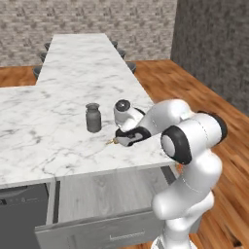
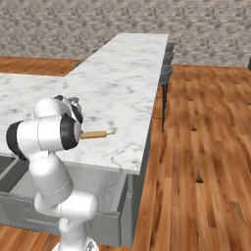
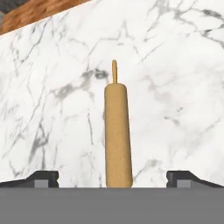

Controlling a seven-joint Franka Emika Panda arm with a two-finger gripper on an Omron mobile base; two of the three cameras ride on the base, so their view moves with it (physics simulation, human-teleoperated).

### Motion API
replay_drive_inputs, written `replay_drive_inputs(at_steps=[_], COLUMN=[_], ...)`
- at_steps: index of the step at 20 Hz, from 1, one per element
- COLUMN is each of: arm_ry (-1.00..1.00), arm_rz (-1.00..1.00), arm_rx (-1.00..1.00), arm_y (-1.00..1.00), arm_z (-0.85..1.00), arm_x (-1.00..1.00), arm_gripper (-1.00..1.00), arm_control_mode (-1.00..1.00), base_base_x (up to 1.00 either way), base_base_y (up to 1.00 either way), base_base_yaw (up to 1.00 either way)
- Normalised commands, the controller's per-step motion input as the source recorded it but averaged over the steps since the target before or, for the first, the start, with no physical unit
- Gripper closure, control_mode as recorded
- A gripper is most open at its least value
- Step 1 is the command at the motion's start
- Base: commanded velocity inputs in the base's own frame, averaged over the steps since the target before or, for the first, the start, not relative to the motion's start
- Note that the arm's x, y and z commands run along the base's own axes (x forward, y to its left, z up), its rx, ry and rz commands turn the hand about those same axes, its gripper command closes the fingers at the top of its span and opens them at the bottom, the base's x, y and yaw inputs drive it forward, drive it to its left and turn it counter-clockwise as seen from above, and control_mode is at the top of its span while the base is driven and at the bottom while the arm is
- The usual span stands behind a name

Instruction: Pick the rolling pin from the drawer and place it on the counter.

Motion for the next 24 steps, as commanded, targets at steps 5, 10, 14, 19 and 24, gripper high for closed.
replay_drive_inputs(at_steps=[5, 10, 14, 19, 24], arm_ry=[-0.09, 0.0, 0.0, 0.0, 0.0], arm_rz=[0.0, -0.04, -0.07, -0.05, -0.04], arm_rx=[0.14, 0.03, 0.0, 0.0, 0.0], arm_y=[0.0, 0.0, -0.01, -0.22, -0.43], arm_z=[1.0, 1.0, 1.0, 0.89, 0.07], arm_x=[-0.48, -0.55, -0.76, -1.0, -1.0], arm_gripper=[-1.0, -1.0, -1.0, -1.0, -1.0], arm_control_mode=[-1.0, -1.0, -1.0, -1.0, -1.0], base_base_x=[0.0, 0.0, 0.0, 0.0, 0.0], base_base_y=[0.0, 0.0, 0.0, 0.0, 0.0], base_base_yaw=[0.0, 0.0, 0.0, 0.0, 0.0])
